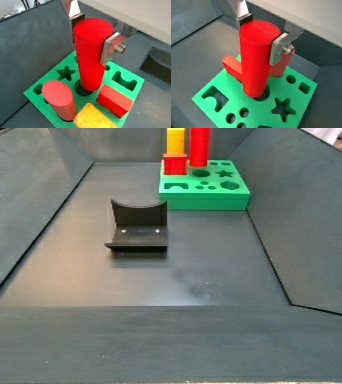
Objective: Pick up the round object. Move up. Place the round object on the fixture. Regrasp the round object. Move to above the board. Insert the round object.
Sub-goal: Insert the round object.
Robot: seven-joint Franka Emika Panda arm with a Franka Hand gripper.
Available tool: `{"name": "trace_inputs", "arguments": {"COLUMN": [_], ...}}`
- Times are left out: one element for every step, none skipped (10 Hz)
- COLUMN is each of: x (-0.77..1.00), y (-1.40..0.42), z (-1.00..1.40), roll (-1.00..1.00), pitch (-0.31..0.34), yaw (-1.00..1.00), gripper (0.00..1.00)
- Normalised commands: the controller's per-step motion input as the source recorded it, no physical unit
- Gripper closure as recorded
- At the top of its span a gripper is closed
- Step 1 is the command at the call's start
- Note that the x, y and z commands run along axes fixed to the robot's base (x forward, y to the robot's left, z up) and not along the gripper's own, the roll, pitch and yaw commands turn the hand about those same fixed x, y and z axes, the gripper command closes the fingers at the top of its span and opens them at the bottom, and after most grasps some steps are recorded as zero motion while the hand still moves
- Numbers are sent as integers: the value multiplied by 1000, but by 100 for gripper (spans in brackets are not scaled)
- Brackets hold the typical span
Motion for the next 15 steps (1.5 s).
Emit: {"name": "trace_inputs", "arguments": {"x": [-171, -123, -114, -94, -74, -74, -157, -180, -180, -154, -3, 0, 26, 46, 157], "y": [0, 0, 0, 0, 31, 37, 0, 29, 49, 46, 34, 34, 54, 71, 71], "z": [-314, -343, -317, -240, -226, -209, -100, -49, 0, -31, -257, -403, -449, -391, -340], "roll": [-183, -203, -253, -316, -334, -326, -310, -307, -306, -291, -227, -166, -133, -80, -46], "pitch": [-63, -69, -84, -113, -123, -117, -136, -140, -140, -127, -64, -7, 0, 6, 67], "yaw": [-77, -83, -86, -97, -94, -86, -71, -54, -37, -34, -40, -29, -37, -43, -51], "gripper": [100, 100, 100, 100, 100, 100, 100, 100, 100, 100, 100, 100, 100, 100, 100]}}
